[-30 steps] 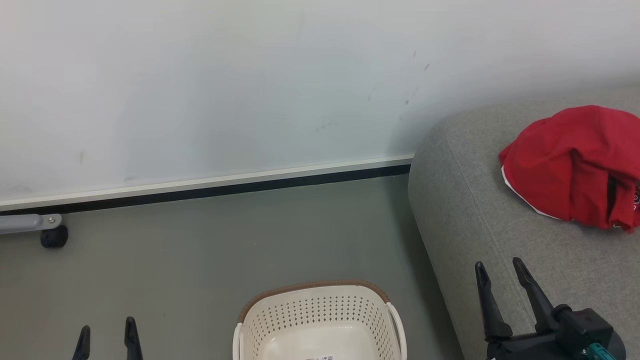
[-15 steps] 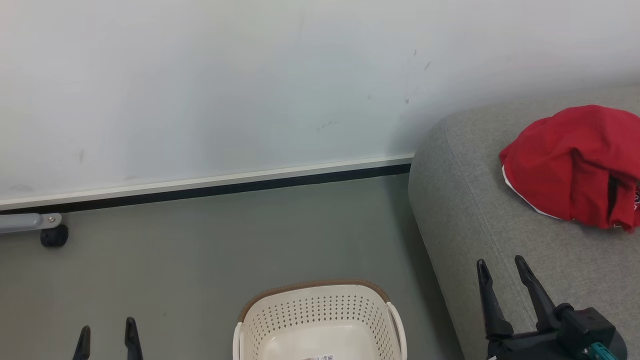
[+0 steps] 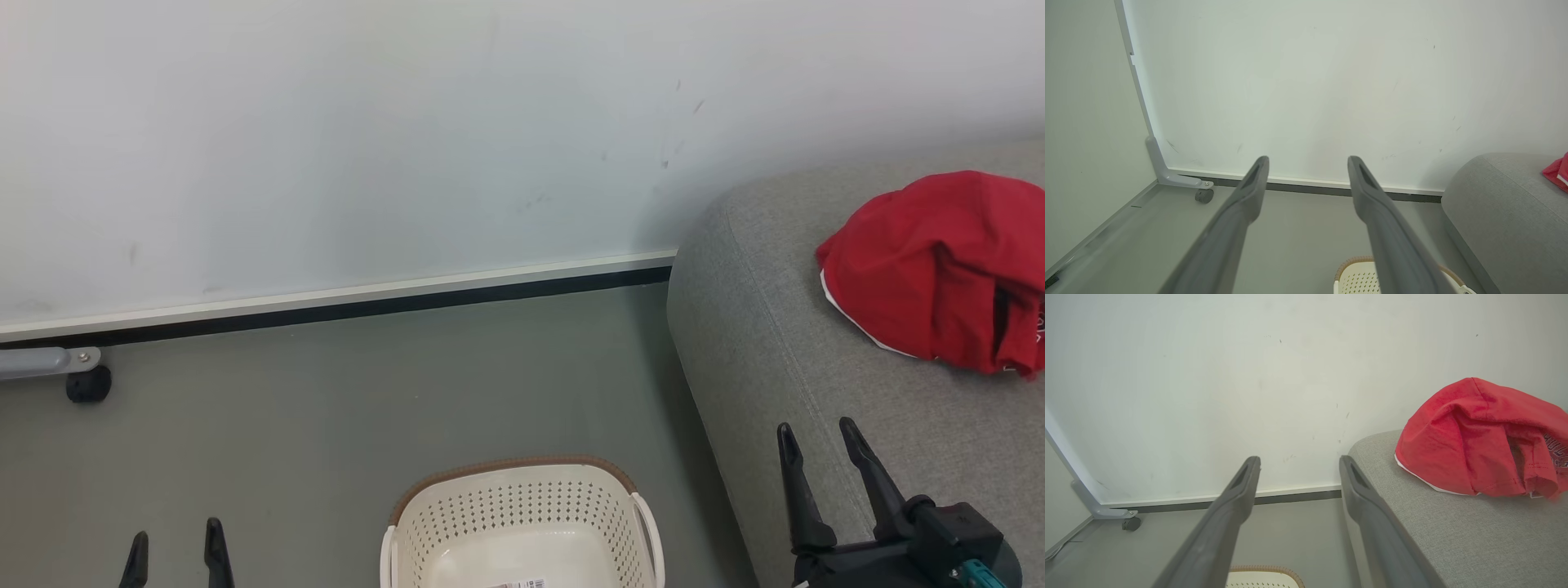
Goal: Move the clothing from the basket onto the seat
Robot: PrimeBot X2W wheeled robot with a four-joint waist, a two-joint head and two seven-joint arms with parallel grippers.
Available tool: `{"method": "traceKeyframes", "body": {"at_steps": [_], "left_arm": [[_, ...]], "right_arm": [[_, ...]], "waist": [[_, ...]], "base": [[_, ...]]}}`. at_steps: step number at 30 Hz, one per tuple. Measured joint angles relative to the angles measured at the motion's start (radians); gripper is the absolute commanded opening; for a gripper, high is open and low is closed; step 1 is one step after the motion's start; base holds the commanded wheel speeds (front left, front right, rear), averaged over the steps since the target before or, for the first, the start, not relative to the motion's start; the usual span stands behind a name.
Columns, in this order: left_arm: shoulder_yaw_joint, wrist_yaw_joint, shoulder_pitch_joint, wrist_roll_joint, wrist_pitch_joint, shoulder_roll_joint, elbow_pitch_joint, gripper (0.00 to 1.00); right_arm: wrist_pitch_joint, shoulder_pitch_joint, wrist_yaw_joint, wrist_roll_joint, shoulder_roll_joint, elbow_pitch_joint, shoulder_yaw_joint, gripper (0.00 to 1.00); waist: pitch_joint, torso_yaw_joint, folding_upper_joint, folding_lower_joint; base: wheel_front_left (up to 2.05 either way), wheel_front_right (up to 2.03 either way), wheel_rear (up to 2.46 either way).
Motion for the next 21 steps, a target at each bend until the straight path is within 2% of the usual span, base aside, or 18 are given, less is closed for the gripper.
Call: {"method": "traceKeyframes", "body": {"at_steps": [2, 3, 12, 21], "left_arm": [[0.000, 0.000, 0.000, 0.000, 0.000, 0.000, 0.000, 1.00], [0.000, -0.001, 0.000, 0.001, 0.000, 0.000, 0.000, 0.00], [-0.008, -0.009, 0.005, -0.021, 0.011, -0.020, 0.054, 0.00], [0.000, -0.029, -0.014, -0.110, 0.039, -0.025, 0.079, 0.00]], "right_arm": [[0.000, 0.000, 0.000, 0.000, 0.002, 0.000, 0.000, 1.00], [0.000, 0.000, 0.000, 0.000, 0.002, 0.000, 0.000, 0.00], [0.009, 0.027, 0.006, 0.014, 0.025, 0.051, -0.001, 0.00], [0.040, 0.023, 0.024, 0.113, 0.038, 0.064, -0.038, 0.00]], "waist": [[0.000, 0.000, 0.0000, 0.0000], [0.001, 0.000, 0.0000, 0.0000], [0.001, 0.000, 0.0000, 0.0000], [0.002, 0.006, 0.0000, 0.0000]], "base": [[0.00, 0.00, 0.00], [0.00, 0.00, 0.00], [0.00, 0.00, 0.00], [0.00, 0.00, 0.00]]}}
